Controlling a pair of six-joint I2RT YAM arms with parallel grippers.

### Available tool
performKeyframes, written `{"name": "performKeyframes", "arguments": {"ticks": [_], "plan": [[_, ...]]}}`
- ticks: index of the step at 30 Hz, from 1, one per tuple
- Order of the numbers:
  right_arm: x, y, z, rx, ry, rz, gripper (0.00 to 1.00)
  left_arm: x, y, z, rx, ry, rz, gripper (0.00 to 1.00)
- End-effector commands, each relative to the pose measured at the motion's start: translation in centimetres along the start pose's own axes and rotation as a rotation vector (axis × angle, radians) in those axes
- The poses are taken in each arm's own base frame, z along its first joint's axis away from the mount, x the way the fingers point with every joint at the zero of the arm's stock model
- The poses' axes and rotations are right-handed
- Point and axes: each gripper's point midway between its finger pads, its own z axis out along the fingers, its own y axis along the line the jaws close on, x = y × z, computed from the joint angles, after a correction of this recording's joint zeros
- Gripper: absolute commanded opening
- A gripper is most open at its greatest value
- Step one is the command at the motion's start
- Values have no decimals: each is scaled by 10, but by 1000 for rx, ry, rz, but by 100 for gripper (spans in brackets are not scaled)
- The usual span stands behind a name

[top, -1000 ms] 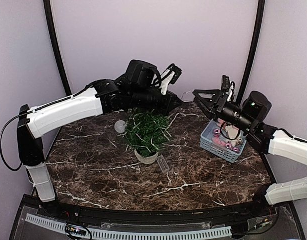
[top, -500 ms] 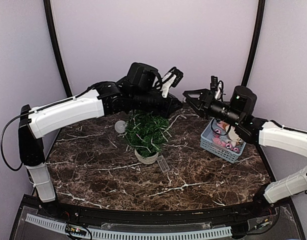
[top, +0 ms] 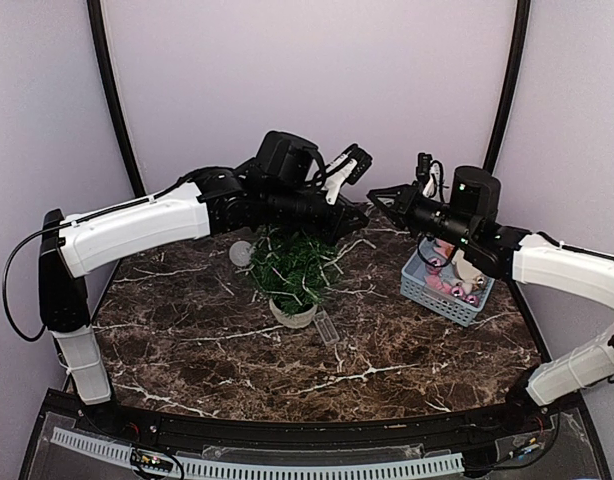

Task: Decorate the small christmas tree
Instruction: Wrap the side of the string light in the gap of the branches.

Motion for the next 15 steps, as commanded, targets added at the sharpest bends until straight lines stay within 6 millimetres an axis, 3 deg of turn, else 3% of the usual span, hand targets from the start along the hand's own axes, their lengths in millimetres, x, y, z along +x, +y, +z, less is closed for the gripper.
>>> {"name": "performKeyframes", "arguments": {"ticks": [1,3,5,7,8,10,12,15], "plan": [[-10,1,-6,33,-45,-25,0,-1,-9,-3,35,-10,40,0],[-6,-3,-7,33,-44,-21,0,-1,-9,-3,34,-10,44,2],[-4,-9,-8,43,-51,-16,0,-3,-9,-4,32,-15,47,13],[-2,-16,-10,62,-59,-11,0,-8,-8,-7,25,-28,50,32],[-1,-19,-10,68,-62,-11,0,-10,-8,-8,23,-34,51,46],[0,-23,-11,76,-67,-10,0,-16,-7,-13,12,-52,53,62],[1,-27,-11,86,-72,-15,0,-24,-8,-22,6,-76,58,72],[1,-38,-10,118,-82,-20,0,-38,-11,-38,8,-115,69,77]]}}
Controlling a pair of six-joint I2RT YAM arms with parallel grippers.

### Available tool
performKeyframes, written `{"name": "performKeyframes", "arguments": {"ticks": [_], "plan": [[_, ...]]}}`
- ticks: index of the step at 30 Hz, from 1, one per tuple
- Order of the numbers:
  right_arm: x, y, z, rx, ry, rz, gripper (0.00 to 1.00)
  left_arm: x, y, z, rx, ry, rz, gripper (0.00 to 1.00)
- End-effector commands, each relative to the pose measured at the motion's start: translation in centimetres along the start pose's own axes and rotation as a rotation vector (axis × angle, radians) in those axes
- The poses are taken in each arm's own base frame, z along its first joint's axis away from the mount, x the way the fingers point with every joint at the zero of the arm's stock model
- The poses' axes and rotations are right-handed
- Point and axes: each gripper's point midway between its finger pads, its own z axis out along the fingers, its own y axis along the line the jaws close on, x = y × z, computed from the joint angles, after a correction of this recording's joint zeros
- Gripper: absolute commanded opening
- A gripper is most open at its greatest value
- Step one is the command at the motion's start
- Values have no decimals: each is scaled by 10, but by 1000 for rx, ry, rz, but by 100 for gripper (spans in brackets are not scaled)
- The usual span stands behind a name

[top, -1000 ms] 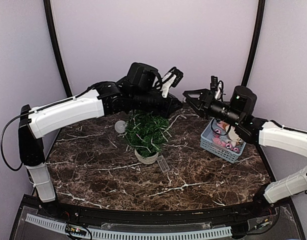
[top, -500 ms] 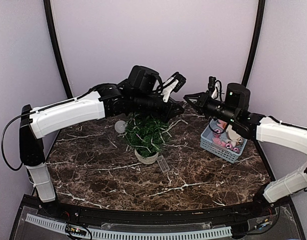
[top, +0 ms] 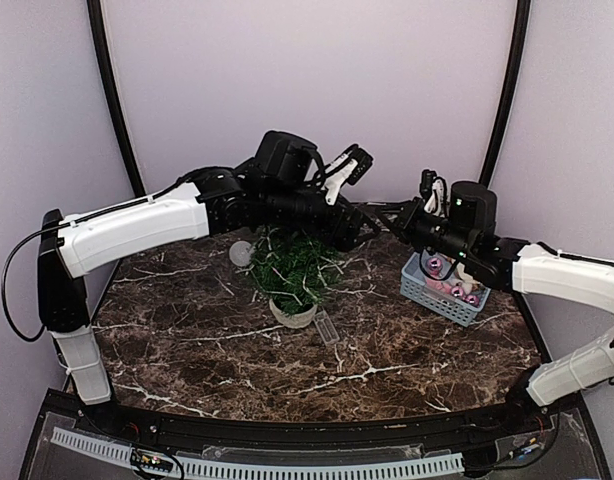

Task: Decorate the small christmas tree
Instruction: Wrap the side of the string light in the gap of the branches.

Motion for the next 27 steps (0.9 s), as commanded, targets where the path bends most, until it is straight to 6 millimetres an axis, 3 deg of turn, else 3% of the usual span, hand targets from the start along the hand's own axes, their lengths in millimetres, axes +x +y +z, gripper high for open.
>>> {"name": "performKeyframes", "arguments": {"ticks": [1,5,9,15,18,21,23,24,25,26,27], "plan": [[-10,-2,0,-2,-64,-22,0,-43,-10,-43,3,-121,35,79],[-6,-14,10,14,-51,-23,0,-59,-6,-65,-38,-160,33,87],[4,-27,26,26,-17,-18,0,-67,14,-81,-130,-162,19,93],[15,-41,48,41,27,-15,0,-63,69,-100,-196,-165,-99,94],[24,-46,56,37,62,-4,0,-52,87,-109,-224,-181,-139,94],[34,-50,60,33,97,11,0,-49,91,-128,-249,-221,-135,95],[38,-51,60,27,115,17,0,-27,94,-130,-270,-203,-140,95],[40,-53,60,29,124,19,0,-32,93,-141,-284,-241,-135,95],[42,-54,59,31,129,21,0,-10,96,-135,-295,-205,-147,95],[44,-55,59,32,137,25,0,-15,95,-148,-311,-252,-152,95],[47,-55,59,31,148,31,0,6,99,-144,-331,-235,-163,95]]}}
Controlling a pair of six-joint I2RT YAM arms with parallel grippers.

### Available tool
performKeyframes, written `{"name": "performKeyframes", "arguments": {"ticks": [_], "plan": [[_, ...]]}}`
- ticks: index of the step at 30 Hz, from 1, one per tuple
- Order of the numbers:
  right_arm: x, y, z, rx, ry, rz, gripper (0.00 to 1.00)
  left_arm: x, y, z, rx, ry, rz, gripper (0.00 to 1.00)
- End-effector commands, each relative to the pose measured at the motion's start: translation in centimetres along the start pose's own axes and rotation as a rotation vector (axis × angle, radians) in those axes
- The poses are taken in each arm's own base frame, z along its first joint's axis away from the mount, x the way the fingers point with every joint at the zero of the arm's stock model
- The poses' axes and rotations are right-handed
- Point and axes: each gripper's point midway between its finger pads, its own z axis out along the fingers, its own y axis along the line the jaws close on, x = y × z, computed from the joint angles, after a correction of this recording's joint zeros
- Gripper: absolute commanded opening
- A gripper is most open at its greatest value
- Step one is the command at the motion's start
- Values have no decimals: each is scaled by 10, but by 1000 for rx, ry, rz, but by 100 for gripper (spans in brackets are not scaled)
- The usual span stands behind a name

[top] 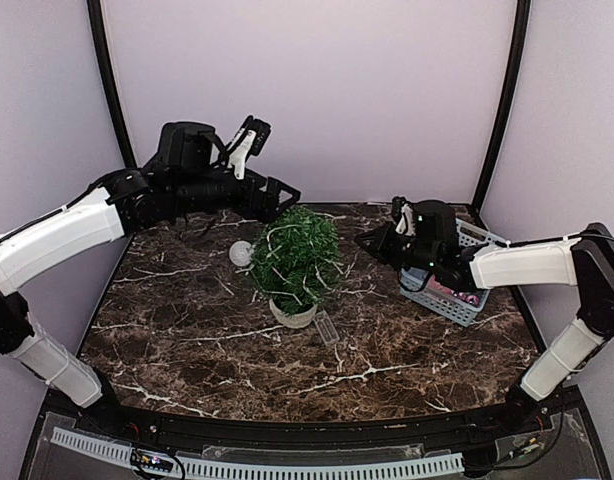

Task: Decorate the small christmas tree
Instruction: Wrap the side of the string light in the gap of the branches.

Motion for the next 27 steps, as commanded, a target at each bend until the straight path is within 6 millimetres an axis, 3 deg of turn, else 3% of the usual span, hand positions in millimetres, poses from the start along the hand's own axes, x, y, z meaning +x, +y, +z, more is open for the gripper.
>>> {"name": "performKeyframes", "arguments": {"ticks": [1,2,3,5,7,12,17,21,22,27], "plan": [[-1,14,1,-67,16,4,0,0,10,-35,-60,-131,-38,95],[2,14,1,-68,31,7,0,19,14,-33,-72,-118,-46,95],[6,14,0,-67,44,9,0,19,17,-46,-86,-147,-61,95],[12,13,-3,-58,69,12,0,37,24,-58,-117,-173,-91,95],[20,11,-7,-43,94,18,0,68,32,-64,-144,-156,-116,95],[40,4,-20,-12,127,52,1,89,37,-80,-168,-143,-145,95],[42,-7,-33,19,95,27,36,106,35,-78,-150,-116,-143,95],[33,-6,-56,9,17,-45,57,111,35,-77,-142,-110,-148,95],[40,-8,-66,-12,24,-94,64,115,35,-76,-144,-102,-148,96],[69,-15,-71,-56,130,-131,62,118,35,-75,-141,-94,-131,96]]}}
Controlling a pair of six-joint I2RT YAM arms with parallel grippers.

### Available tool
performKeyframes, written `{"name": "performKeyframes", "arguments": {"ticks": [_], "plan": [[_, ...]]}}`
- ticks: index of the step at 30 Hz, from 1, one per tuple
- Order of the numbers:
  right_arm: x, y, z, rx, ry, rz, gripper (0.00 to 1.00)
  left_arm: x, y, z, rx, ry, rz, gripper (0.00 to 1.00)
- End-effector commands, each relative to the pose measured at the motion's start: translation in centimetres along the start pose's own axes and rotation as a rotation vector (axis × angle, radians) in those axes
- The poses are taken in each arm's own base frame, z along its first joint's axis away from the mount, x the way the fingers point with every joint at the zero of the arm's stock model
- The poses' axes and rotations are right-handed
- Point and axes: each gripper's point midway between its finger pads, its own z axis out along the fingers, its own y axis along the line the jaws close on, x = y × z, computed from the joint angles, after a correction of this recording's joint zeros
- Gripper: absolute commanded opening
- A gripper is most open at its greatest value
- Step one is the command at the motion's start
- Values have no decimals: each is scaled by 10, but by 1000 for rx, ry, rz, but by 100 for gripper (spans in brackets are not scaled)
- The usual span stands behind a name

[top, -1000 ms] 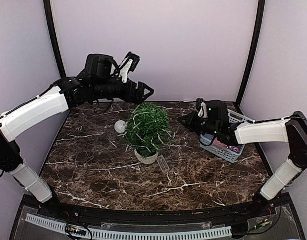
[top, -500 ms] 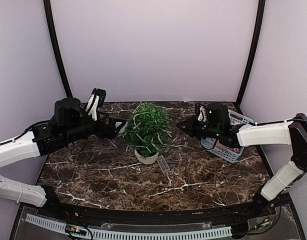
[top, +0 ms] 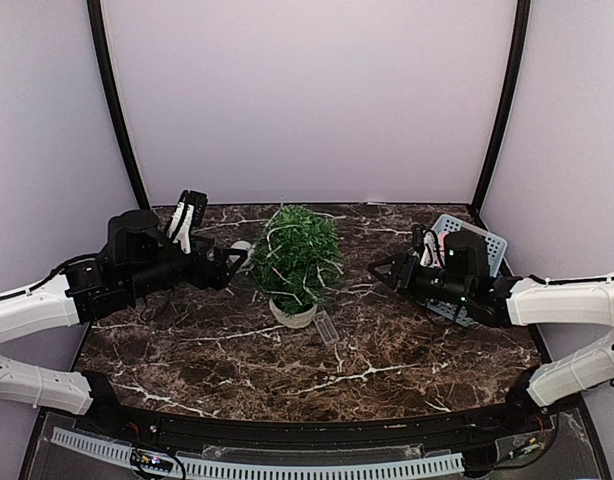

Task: Decorate the small christmas tree
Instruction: Wrap the side of the string light in the gap of the branches.

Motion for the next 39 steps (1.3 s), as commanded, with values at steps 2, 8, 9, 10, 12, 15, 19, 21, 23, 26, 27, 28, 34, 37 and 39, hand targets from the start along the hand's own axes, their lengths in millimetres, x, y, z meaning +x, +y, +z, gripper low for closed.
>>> {"name": "performKeyframes", "arguments": {"ticks": [2,8,9,10,12,15,19,21,23,26,27,28,34,37,39], "plan": [[28,-8,-3,-13,109,-93,63,-5,-3,-3,23,-35,9,96],[49,6,-16,-119,198,-185,72,-1,-4,-1,28,-27,12,96],[54,7,-16,-127,228,-197,72,-1,-4,0,30,-24,13,96],[56,6,-16,-121,245,-201,71,0,-4,1,29,-22,15,96],[53,-6,-15,-58,221,-197,71,0,-6,2,39,-20,19,96],[46,-17,-14,2,167,-190,51,-1,-9,3,55,-26,24,96],[33,-9,-7,-24,120,-174,26,-10,-13,1,72,-42,15,96],[23,-7,-2,-9,87,-179,19,-18,-16,0,81,-47,10,96],[6,-5,1,28,32,-198,10,-29,-18,-1,74,-55,14,97],[-29,6,5,73,-82,-247,6,-65,-25,-5,83,-94,39,99],[-40,12,8,77,-109,-262,5,-59,-24,1,76,-49,51,99],[-52,18,13,85,-135,-283,5,-80,-26,-1,78,-78,51,99],[-107,47,56,128,-215,-417,2,-131,-37,18,153,-93,66,99],[-119,63,76,88,-215,-456,1,-139,-43,38,193,-65,74,99],[-122,77,86,33,-206,-474,1,-145,-43,47,206,-67,78,99]]}}
